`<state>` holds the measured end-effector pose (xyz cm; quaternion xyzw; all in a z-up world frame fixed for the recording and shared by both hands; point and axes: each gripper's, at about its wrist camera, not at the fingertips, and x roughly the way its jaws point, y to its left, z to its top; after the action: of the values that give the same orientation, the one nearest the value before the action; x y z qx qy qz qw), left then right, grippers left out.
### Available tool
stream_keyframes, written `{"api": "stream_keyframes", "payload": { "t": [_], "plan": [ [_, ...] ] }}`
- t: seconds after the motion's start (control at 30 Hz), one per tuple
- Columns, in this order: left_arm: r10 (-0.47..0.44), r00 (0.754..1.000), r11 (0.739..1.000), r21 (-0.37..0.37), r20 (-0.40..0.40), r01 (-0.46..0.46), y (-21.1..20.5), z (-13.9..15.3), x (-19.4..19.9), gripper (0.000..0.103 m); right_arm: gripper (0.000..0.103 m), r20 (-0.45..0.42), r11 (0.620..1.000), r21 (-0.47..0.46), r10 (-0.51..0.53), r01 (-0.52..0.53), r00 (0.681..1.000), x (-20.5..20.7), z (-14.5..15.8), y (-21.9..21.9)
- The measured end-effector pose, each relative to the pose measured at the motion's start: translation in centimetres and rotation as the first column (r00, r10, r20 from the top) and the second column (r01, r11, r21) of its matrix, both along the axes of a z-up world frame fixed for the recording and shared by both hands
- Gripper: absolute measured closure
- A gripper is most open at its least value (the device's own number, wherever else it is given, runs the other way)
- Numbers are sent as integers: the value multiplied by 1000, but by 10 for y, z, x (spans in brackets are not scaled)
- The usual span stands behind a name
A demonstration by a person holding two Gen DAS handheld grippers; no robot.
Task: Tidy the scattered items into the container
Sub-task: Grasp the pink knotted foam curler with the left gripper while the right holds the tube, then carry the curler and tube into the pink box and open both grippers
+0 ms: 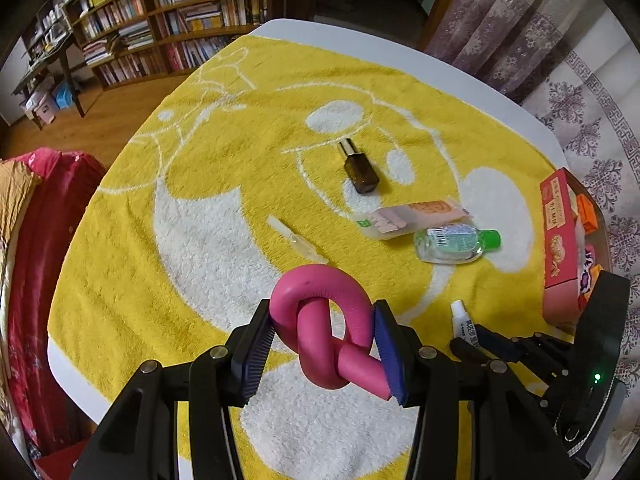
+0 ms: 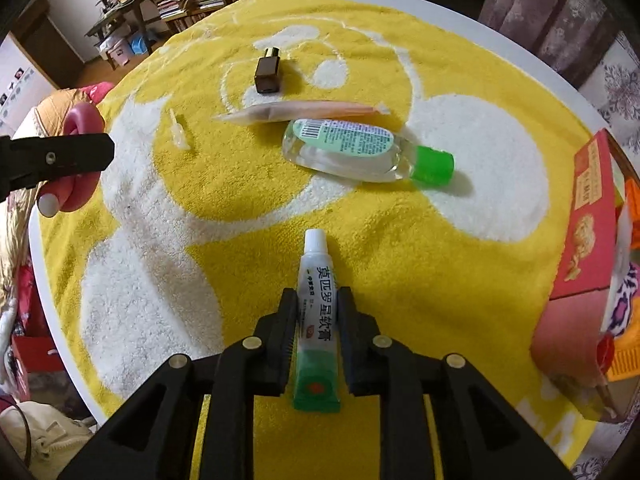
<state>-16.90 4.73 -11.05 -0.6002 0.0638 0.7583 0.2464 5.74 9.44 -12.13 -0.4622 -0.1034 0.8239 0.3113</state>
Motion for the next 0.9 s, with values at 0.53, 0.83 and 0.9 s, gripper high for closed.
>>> {"api": "stream_keyframes", "payload": {
  "t": [0.53, 0.83, 0.9],
  "plan": [
    [-246, 968, 966, 72, -42, 248, 105, 38, 37, 52, 82, -346, 997, -21, -77, 74, 935, 118, 94, -6],
    [-425, 898, 887, 144, -117, 439, 203, 85, 78, 52, 82, -547, 981, 71, -112, 180, 829, 201, 179, 12],
    [-448, 884, 871, 156, -133, 465, 219, 93, 83, 52, 82, -568, 977, 89, -109, 193, 816, 210, 190, 16]
  ]
}}
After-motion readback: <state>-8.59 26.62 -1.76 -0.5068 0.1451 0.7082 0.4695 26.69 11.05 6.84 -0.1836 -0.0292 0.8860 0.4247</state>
